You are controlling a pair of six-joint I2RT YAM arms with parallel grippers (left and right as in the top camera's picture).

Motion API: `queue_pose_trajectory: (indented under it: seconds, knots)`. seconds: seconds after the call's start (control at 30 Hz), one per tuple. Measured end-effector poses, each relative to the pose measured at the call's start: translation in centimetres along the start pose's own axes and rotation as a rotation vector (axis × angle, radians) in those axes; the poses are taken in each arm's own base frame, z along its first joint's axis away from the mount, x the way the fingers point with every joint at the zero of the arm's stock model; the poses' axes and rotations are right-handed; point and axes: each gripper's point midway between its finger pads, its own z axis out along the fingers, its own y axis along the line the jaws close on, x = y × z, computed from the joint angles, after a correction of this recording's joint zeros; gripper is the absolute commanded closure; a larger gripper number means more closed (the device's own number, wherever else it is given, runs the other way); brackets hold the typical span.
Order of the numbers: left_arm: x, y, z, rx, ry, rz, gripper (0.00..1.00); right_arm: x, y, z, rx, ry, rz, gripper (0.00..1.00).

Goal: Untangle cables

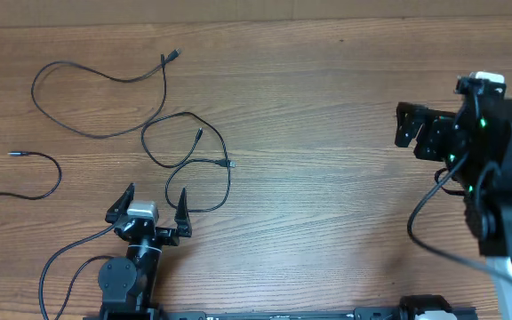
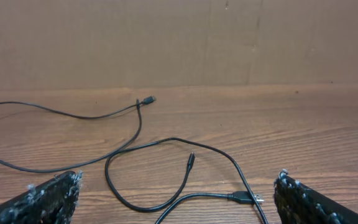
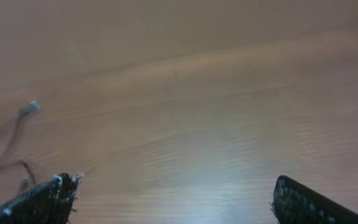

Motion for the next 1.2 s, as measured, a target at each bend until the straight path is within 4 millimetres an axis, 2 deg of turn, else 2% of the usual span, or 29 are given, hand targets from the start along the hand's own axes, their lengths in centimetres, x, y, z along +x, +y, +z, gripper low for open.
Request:
queue_pose_trajectory:
  seconds: [0.17,0.33,0.83,1.2]
  knots:
    - [0.0,0.0,0.0,0.000,0.000,0.000,0.00,0.7,1.2,0.7,-0.107,-0.120,-0.013,0.00]
    - [0.0,0.0,0.0,0.000,0.000,0.000,0.00,2.9,1.5,1.0,-0.171,-0.221,-0.025,0.00]
    - [0.0,0.0,0.0,0.000,0.000,0.000,0.00,8.2,0.9,-1.1,-0.264,-0.553,-0.052,0.00]
    - [0.0,0.0,0.0,0.000,0.000,0.000,0.00,11.8,0.2,-1.5,-0.280,-0.634,-0.063,0.00]
